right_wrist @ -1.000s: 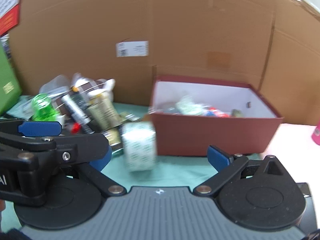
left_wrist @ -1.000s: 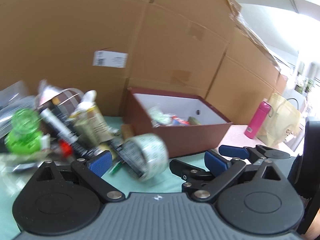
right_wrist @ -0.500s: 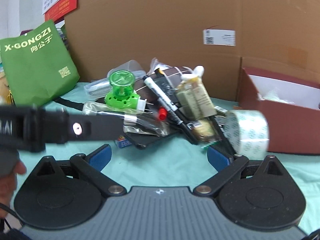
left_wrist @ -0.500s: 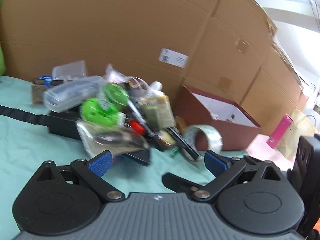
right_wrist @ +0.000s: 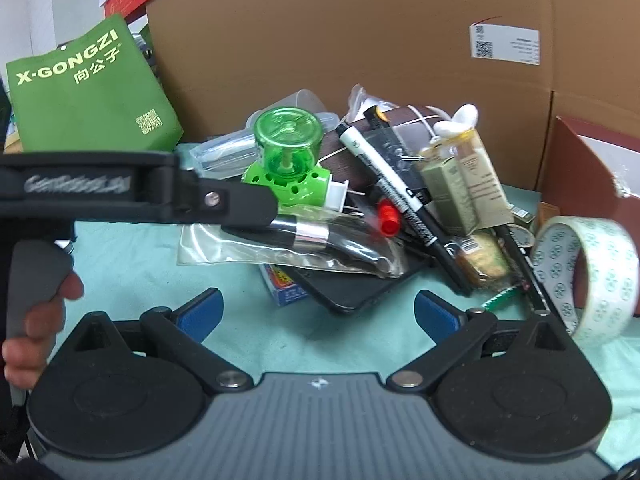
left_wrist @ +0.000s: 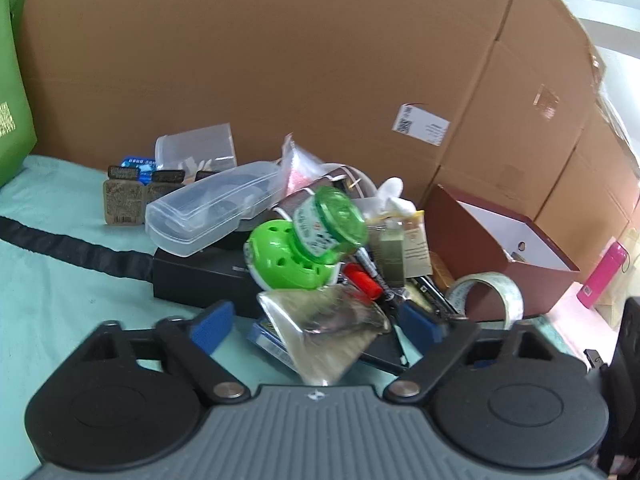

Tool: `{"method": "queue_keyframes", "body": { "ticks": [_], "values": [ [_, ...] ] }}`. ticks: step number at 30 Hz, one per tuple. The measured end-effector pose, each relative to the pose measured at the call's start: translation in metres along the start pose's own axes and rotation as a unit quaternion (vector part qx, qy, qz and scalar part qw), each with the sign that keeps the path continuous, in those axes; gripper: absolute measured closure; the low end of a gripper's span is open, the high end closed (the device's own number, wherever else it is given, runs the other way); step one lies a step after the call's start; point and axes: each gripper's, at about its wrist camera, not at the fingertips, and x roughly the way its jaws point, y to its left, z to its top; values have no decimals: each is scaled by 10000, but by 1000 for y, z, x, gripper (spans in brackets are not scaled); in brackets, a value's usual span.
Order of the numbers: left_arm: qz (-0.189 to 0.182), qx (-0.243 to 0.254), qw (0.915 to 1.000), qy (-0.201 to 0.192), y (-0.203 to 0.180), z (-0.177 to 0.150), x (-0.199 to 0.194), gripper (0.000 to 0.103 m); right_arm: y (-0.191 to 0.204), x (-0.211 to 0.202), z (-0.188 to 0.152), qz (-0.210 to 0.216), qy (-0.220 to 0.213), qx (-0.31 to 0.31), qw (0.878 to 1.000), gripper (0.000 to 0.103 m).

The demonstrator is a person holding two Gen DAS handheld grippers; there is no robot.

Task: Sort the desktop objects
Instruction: 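Withdraw both tools from the box back toward the pile, then grasp the clear bag holding a black brush with the left tool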

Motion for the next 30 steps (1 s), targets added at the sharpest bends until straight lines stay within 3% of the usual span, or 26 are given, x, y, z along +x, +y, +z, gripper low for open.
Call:
{"method": "queue_keyframes", "body": {
  "ticks": [4,5,9,11,18,21,22,24,26,30],
  "values": [
    [-182,-161,9995,209,5,3,7,48,-2,3,-1,-9,44,58,10000,4],
    [-212,-155,9992,293,5,2,10,64,-4,3,-1,-16,54,95,9999,4],
    [-470,-150,9981,374,-4,-5,4,82,-14,-2,-4,-111,88,167,9998,4],
    [-679,-28,9966,458,-14,-9,-1,86,-20,-7,-7,-181,115,171,9996,4],
    [-873,393,9921,807,-50,-31,-4,80,-34,-25,-30,-560,532,-30,9970,4],
    [-1199,416,9858,1099,-62,-43,1,77,-40,-33,-44,-526,687,23,9962,4],
    [-1214,470,9845,1179,-67,-47,2,75,-42,-35,-47,-524,738,43,9959,4],
    [-1239,547,9825,1278,-72,-51,2,58,-44,-43,-53,-523,777,48,9956,4],
    [-1241,520,9838,1184,-71,-51,-3,47,-42,-50,-56,-393,761,48,9963,4],
    [-1108,389,9883,971,-63,-41,-7,43,-35,-53,-53,-111,570,32,9983,4]
  ]
}}
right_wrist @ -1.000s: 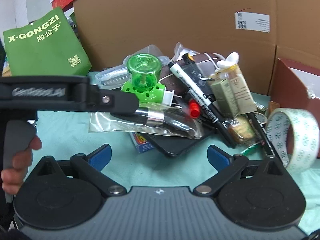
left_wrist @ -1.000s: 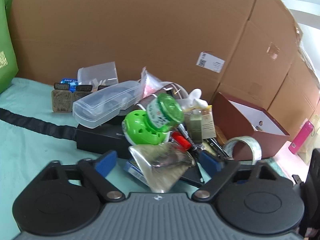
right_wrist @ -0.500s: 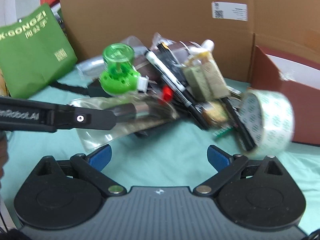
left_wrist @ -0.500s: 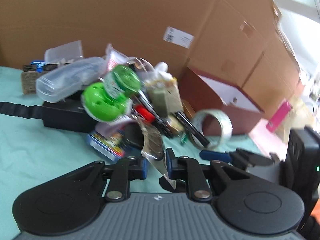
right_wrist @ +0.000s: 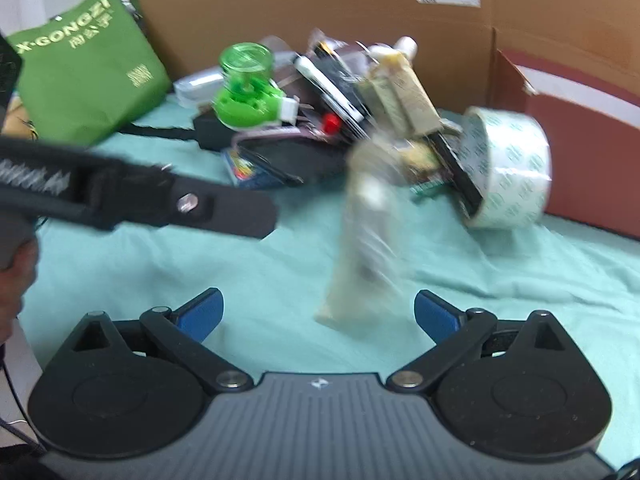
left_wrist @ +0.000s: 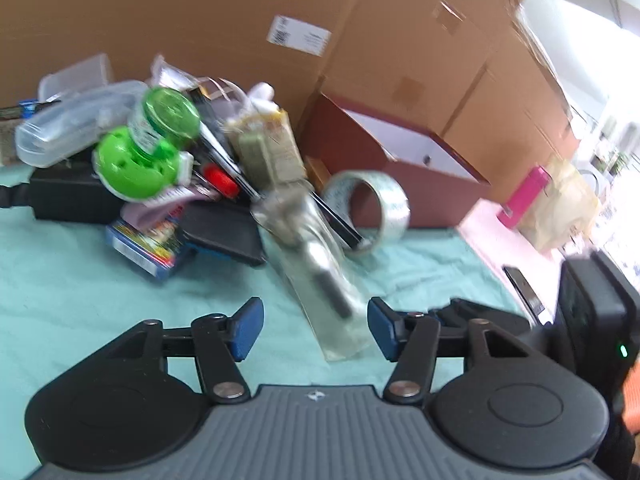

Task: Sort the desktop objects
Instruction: 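Grasp the clear bag holding a black brush with the left tool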

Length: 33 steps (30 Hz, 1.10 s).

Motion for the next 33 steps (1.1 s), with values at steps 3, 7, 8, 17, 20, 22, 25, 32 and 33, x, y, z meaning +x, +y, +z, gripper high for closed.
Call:
{"method": "queue_keyframes", "body": {
  "ticks": [3,7,8,17,20,22,25,32,33],
  "values": [
    [34,-33,10000,5,2,5,8,43,3,7,5,-225,-105,-47,9997,5],
    [-15,-164,9997,203,1,7,32,43,-6,13,7,-471,-79,98,9988,18],
    [-14,-202,9995,249,0,7,38,43,-10,15,6,-538,-37,153,9984,23],
    [133,-221,9988,410,-13,9,80,30,-23,17,1,-703,-130,247,9971,50],
    [170,-278,9983,485,-14,9,89,28,-26,14,-1,-669,-142,229,9974,54],
    [187,-262,9985,445,-16,10,93,25,-26,12,-2,-632,-130,196,9977,55],
    [178,-265,9985,448,-22,13,102,24,-28,7,-6,-480,-153,210,9985,56],
    [95,-259,9979,587,-36,12,110,54,-43,-8,-16,-277,-220,558,9978,69],
    [101,-234,9980,581,-37,11,110,54,-45,-9,-17,-265,-230,568,9978,69]
  ]
}}
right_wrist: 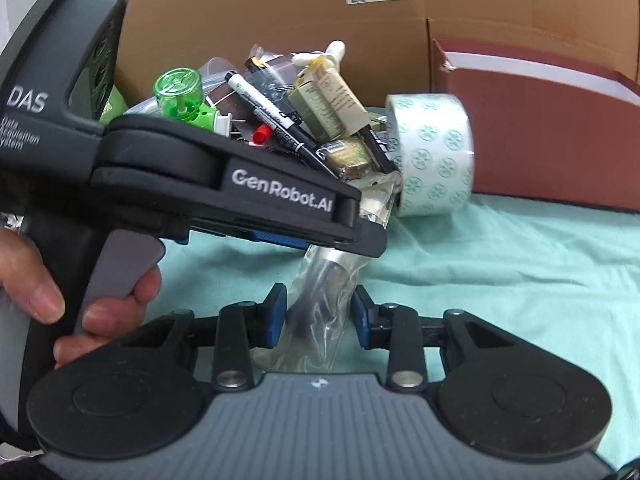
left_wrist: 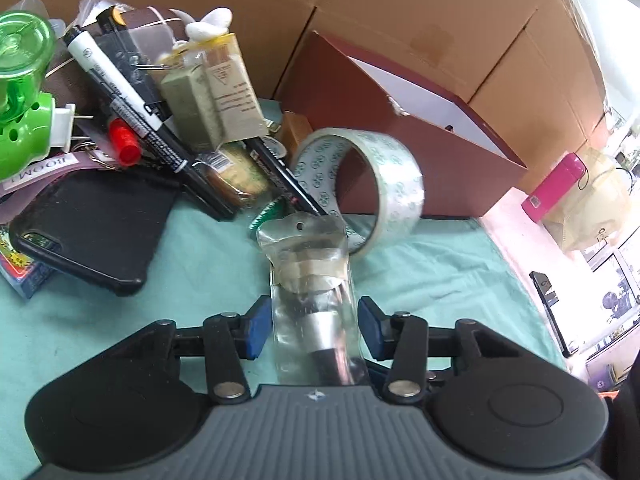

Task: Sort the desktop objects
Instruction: 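Grasp the clear bag holding a black brush with the left tool, then carry the bagged brush into the maroon box and open the left tool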

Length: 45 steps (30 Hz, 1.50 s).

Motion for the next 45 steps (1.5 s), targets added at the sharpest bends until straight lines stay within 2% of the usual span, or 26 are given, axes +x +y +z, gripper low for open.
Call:
{"method": "queue_keyframes", "body": {
  "ticks": [2,5,9,13,21,29,36,40,45],
  "values": [
    [8,30,10000,-19,-1,-1,0,54,1,-2,-2,1,-22,5,10000,69],
    [-3,68,10000,-23,-3,-1,2,47,0,-2,-3,19,-54,74,10000,69],
    [194,301,9994,-18,-13,-4,1,53,0,-3,-4,4,-80,139,9999,72],
    [77,224,9997,-69,-13,-7,-9,56,-1,-14,-6,62,-128,118,9998,75],
    [-9,328,9977,-588,-31,-8,-56,57,16,-52,3,39,-526,-317,9981,75],
    [-442,634,9897,-1207,-71,32,-75,57,-1,-92,41,-333,-1212,-525,9907,76],
    [-823,727,9851,-1322,-103,73,-44,57,-40,-100,69,-842,-1495,-407,9843,76],
    [-1151,665,9823,-1321,-119,98,-19,57,-70,-102,88,-1153,-1564,-438,9800,76],
    [-1313,744,9800,-1295,-144,133,22,56,-115,-93,115,-1473,-1542,-462,9759,77]
  ]
}}
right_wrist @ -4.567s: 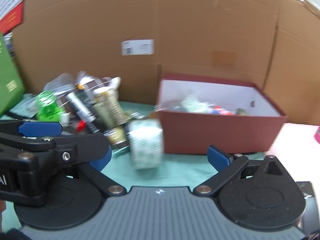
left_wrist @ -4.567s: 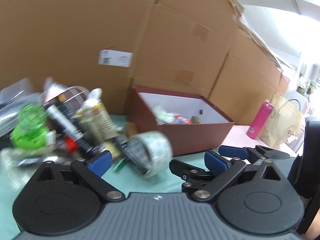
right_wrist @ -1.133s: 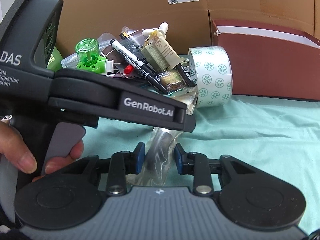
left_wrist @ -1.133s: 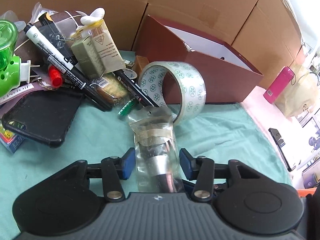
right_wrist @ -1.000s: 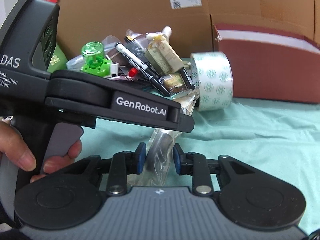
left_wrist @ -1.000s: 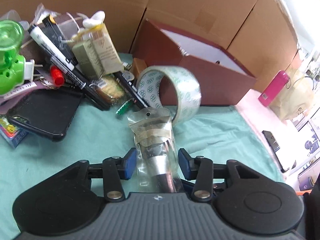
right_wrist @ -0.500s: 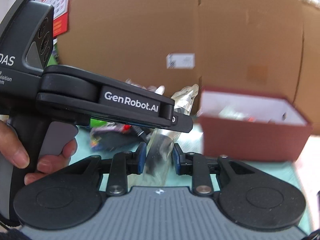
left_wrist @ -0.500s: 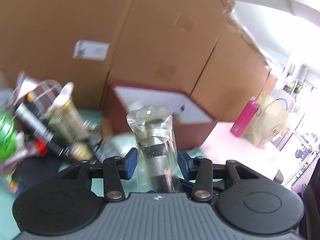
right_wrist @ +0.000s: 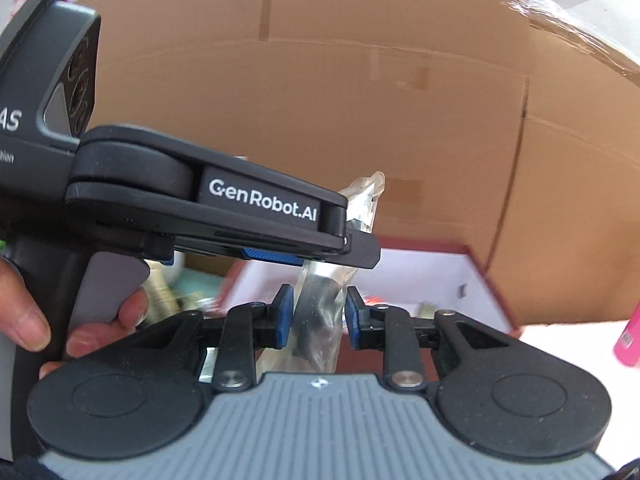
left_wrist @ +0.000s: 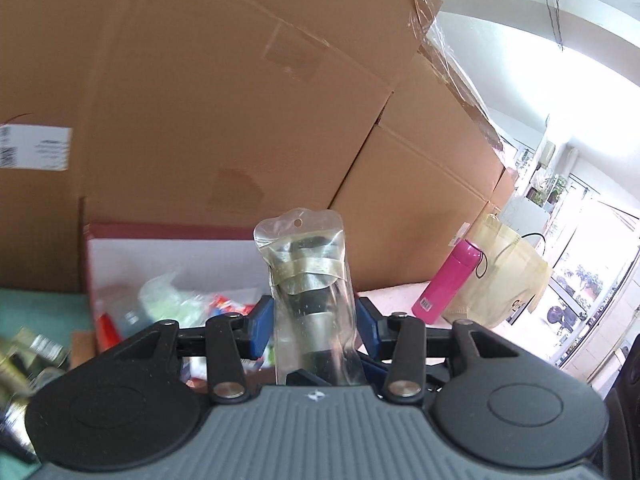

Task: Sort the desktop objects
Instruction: 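Carry the bagged brush into the maroon box and open the left tool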

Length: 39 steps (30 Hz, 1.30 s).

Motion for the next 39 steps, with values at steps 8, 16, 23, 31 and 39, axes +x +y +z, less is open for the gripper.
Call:
{"method": "queue_keyframes", "body": {
  "ticks": [8,16,23,31,39],
  "values": [
    [-294,-303,9989,205,8,18,78,56,-52,54,12,-286,290,-298,9987,77],
    [-451,-786,9948,469,18,16,131,55,-83,90,8,-460,581,-345,9967,76],
    [-391,-1134,9914,523,29,18,146,52,-89,116,7,-619,768,-555,9936,77],
    [-256,-1263,9891,712,40,17,146,3,-97,141,-9,-1085,1238,-319,9858,62],
    [-299,-933,9921,779,25,19,141,2,-92,127,-11,-1043,1042,-220,9888,9]
  ]
}}
